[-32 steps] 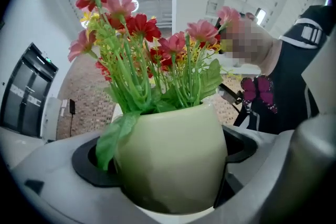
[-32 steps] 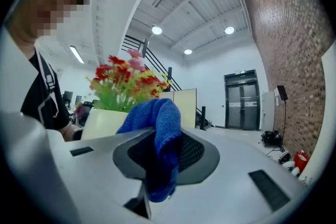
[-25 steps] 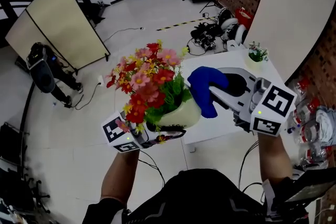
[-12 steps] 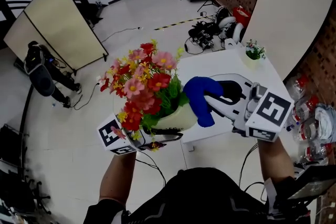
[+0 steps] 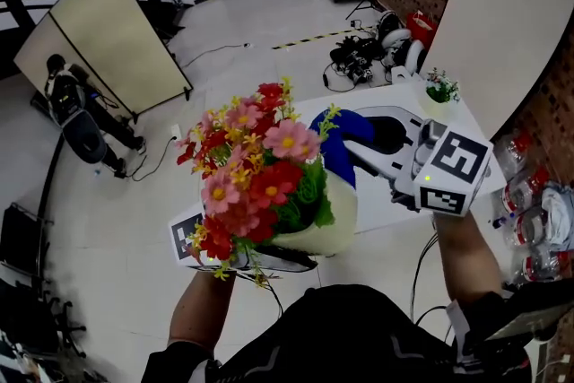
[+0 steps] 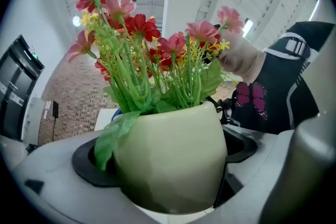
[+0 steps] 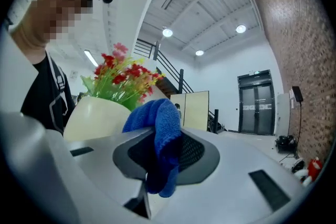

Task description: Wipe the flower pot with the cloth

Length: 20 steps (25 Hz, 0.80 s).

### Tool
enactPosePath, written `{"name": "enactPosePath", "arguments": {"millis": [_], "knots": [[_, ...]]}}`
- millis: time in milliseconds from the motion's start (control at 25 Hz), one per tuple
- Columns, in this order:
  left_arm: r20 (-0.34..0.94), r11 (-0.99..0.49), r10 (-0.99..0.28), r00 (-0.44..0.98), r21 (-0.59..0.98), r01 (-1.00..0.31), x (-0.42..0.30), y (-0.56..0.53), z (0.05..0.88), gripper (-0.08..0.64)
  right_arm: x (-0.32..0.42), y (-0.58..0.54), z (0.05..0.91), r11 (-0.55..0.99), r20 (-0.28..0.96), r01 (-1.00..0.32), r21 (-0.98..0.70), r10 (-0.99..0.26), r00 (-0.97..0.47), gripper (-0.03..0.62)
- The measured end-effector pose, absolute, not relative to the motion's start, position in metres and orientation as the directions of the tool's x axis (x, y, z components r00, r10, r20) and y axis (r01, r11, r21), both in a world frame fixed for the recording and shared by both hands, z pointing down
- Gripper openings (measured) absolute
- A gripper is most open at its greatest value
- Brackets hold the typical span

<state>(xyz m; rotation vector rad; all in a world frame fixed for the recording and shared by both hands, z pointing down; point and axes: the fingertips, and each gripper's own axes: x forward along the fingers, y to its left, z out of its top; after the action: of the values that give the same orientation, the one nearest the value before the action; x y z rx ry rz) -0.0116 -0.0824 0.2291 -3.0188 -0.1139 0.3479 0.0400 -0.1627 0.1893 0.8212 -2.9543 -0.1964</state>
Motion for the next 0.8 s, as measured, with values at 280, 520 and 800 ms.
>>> {"name": "enactPosePath", "arguments": {"millis": [280, 520, 800], "knots": [[-0.239, -0.994, 0.075, 0.968, -0.092, 0.054, -0.016, -0.084, 0.218, 0.578, 0.007, -0.157, 0.193, 0.937, 0.026, -0.335, 0.096, -0.338, -0.941, 0.071], [-0.245, -0.995, 0.071, 0.967, -0.079, 0.053, -0.019, -0.083, 0.213, 0.578, 0.012, -0.137, 0.189, 0.976, -0.037, -0.209, 0.058, -0.207, -0.978, 0.071], [-0.196, -0.998, 0.026, 0.98, -0.069, 0.013, -0.015, -0.097, 0.228, 0.578, 0.035, -0.12, 0.188, 0.972, -0.017, -0.219, 0.088, -0.219, -0.976, 0.071]]}}
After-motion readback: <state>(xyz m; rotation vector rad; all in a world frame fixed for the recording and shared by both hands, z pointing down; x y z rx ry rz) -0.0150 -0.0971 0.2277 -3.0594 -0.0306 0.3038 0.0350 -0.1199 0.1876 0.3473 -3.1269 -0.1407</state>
